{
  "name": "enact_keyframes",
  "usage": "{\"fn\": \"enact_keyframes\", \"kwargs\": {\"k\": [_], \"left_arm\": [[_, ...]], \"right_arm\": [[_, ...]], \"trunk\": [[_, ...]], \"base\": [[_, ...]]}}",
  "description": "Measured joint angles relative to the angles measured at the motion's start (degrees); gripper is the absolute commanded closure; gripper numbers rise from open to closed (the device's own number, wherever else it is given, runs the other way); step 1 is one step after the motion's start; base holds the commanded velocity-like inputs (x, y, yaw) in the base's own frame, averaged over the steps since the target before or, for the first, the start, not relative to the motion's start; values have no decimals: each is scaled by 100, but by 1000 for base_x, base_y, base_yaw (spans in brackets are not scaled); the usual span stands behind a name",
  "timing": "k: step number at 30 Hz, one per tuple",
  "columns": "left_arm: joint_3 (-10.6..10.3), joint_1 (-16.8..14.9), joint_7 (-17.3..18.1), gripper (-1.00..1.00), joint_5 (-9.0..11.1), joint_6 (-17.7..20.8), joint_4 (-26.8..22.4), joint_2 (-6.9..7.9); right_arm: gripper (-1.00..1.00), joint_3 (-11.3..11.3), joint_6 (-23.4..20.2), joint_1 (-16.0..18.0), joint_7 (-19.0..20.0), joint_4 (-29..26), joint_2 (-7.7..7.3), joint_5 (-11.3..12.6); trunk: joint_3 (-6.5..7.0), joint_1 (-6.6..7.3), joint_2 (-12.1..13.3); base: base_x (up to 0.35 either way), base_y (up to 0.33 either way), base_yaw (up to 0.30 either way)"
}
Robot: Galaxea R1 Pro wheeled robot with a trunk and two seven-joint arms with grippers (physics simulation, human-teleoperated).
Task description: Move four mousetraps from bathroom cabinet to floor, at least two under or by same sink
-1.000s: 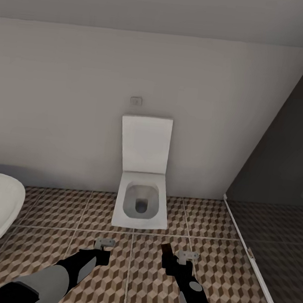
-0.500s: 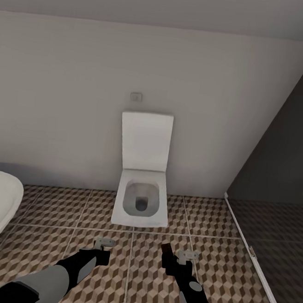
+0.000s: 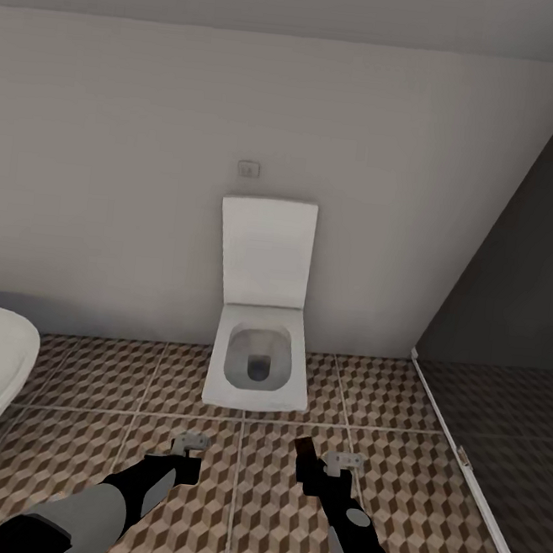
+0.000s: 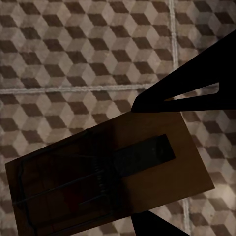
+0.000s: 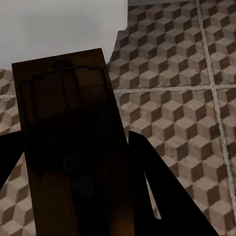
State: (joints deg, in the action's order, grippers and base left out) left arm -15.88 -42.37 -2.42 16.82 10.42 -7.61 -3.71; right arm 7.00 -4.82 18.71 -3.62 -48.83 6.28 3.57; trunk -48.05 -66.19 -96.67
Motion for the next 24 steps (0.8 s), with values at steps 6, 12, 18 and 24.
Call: {"fn": "enact_keyframes", "kwargs": {"k": [6,12,18,24], "left_arm": [[0,-2,0,100,-1,0,0,0],[0,0,0,100,2,0,-1,0],[0,-1,0,100,2,0,0,0],[0,-3,0,100,2,0,1,0]], "right_arm": [[100,0,0,0,-4,-26,-1,0],[100,0,0,0,-3,-28,-1,0],[100,0,0,0,-3,-28,-1,0],[100,0,0,0,-4,-28,-1,0]], "trunk": [[-129,-132,-241],[-282,-264,-481],[-436,-396,-722],[-592,-527,-963]], "base": [[0,0,0],[0,0,0],[0,0,0],[0,0,0]]}}
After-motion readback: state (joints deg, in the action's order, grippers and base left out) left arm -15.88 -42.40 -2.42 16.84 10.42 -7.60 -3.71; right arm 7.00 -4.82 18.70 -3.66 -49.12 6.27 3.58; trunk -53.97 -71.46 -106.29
